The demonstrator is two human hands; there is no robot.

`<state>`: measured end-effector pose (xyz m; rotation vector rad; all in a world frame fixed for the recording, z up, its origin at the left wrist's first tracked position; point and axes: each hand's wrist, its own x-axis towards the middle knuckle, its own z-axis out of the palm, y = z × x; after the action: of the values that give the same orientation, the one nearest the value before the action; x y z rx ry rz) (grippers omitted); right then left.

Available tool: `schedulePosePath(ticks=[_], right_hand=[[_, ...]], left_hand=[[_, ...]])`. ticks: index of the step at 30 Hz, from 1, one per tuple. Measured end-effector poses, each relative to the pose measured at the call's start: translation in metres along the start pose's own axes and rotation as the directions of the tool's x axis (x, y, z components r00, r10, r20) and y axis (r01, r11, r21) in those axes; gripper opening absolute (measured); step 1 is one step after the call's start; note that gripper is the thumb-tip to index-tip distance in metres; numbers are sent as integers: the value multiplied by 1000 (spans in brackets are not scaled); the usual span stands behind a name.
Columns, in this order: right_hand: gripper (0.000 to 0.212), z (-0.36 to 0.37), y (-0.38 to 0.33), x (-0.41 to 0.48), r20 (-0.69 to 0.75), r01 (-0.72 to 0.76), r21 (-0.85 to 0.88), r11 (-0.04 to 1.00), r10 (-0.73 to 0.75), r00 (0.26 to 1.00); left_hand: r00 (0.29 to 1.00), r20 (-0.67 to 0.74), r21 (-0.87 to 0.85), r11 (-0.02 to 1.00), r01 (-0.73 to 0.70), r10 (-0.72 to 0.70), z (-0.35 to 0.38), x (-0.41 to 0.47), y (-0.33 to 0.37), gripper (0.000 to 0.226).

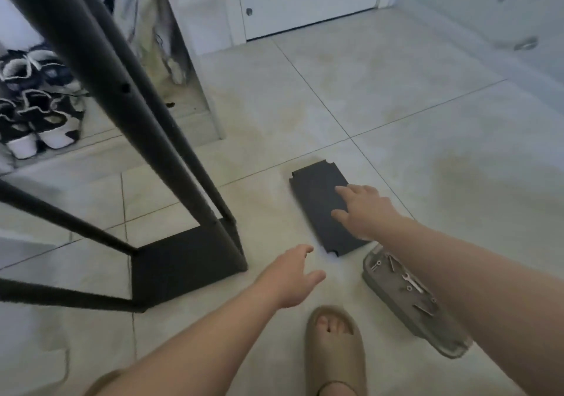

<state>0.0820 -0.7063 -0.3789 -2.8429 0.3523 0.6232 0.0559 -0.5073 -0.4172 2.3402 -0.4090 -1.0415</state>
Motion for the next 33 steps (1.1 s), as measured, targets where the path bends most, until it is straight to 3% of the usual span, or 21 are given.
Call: schedulePosePath(ticks=[9, 14, 17, 21, 26, 33], right_hand=[[65, 75, 72, 126, 41, -87, 20, 996, 86, 995], [60, 108, 92, 152, 138, -210, 104, 972, 195, 971], [57, 116, 95, 154, 154, -245, 141, 959, 223, 963], [53, 108, 92, 152, 72, -263, 294, 919, 253, 965], [67, 73, 88, 133, 54, -247, 623, 742, 274, 960], [58, 2, 81, 45, -40, -149, 882, 447, 386, 922]], left_hand=[[968, -14, -374, 900, 226, -249, 55, 159, -19, 78], [964, -69, -501, 844, 191, -258, 71, 203, -21, 42], [948, -94, -516, 830, 214, -303, 77, 210, -17, 38], [939, -133, -516, 832, 207, -316, 71, 208, -12, 34], [942, -220, -490, 864, 117, -252, 39, 187, -5, 37], [943, -332, -278, 957, -79, -18, -28, 110, 53, 42]])
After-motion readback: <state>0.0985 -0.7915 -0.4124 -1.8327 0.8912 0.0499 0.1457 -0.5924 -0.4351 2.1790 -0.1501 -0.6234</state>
